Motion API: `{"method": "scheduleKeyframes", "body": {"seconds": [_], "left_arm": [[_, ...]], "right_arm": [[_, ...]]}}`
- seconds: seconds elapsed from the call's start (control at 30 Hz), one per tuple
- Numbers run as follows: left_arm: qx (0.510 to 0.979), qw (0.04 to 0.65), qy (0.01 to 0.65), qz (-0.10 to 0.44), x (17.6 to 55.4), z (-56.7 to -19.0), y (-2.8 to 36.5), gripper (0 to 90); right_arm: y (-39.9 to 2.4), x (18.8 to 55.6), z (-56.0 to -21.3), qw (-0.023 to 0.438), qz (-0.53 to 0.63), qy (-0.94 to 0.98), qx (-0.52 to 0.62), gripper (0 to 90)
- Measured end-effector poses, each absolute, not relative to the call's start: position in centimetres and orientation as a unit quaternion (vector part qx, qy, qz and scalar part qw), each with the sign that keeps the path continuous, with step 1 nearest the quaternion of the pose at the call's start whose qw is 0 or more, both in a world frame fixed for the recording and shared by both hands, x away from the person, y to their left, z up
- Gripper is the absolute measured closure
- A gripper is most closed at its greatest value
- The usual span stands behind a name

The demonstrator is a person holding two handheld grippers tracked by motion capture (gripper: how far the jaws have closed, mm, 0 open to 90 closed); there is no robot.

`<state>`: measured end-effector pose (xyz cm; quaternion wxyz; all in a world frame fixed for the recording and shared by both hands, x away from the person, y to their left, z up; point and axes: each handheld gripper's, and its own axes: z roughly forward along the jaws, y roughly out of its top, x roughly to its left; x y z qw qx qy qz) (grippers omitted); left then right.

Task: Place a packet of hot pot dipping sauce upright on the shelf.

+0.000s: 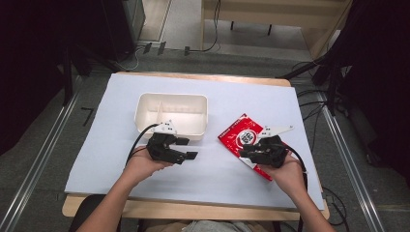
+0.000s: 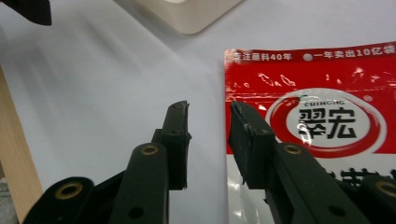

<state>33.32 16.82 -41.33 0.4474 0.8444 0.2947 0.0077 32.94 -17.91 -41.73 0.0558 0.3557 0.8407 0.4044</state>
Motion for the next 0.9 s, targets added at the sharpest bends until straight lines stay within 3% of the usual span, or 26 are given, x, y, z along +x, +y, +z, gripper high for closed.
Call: {"method": "scheduleKeyframes", "body": {"seconds": [0.4, 0.9], "left_arm": [[0.848, 0.443, 0.291, 0.007, 33.2, -41.4, 16.6, 34.2], [0.847, 0.446, 0.290, 0.007, 33.2, -41.4, 16.6, 34.3]], "right_arm": [[-21.1, 33.5, -41.1, 0.072, 0.401, 0.828, 0.384, 89.9], [-26.7, 35.2, -41.6, 0.114, 0.391, 0.794, 0.451, 90.0]]}}
